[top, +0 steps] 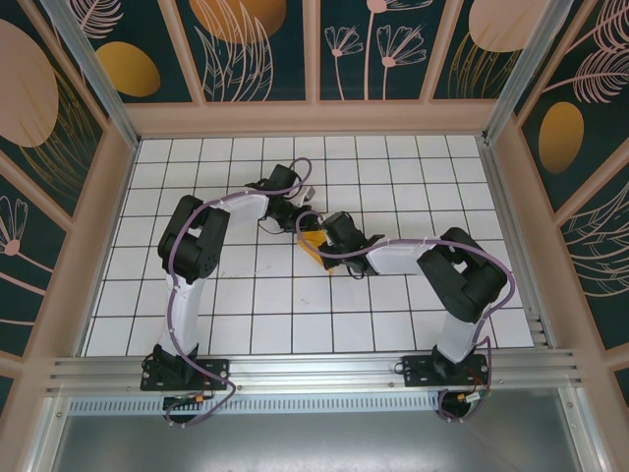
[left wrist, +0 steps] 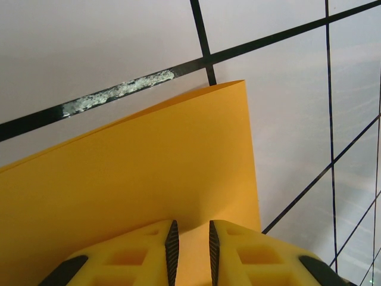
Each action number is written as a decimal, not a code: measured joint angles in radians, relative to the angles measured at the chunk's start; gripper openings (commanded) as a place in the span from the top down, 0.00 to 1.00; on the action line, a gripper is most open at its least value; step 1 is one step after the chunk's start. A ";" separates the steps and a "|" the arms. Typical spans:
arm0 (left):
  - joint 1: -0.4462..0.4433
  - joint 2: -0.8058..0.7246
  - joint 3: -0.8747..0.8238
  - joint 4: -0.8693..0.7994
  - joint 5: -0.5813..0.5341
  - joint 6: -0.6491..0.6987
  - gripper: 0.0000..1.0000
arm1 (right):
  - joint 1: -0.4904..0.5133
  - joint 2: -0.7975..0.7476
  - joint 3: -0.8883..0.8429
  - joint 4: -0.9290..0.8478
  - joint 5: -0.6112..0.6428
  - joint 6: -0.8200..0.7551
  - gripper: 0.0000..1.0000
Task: Fold a paper plane with a square sheet of paper (fold left side to right side)
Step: Third fold the triangle at the center of the table.
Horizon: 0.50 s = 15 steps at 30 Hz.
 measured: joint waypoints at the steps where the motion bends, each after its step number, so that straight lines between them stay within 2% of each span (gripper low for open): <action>1: 0.000 0.000 0.000 0.000 0.000 0.000 0.74 | 0.000 0.000 0.000 0.000 0.000 0.000 1.00; 15: 0.000 0.000 0.000 0.000 0.000 0.001 0.73 | 0.000 0.016 0.000 0.000 -0.002 0.008 1.00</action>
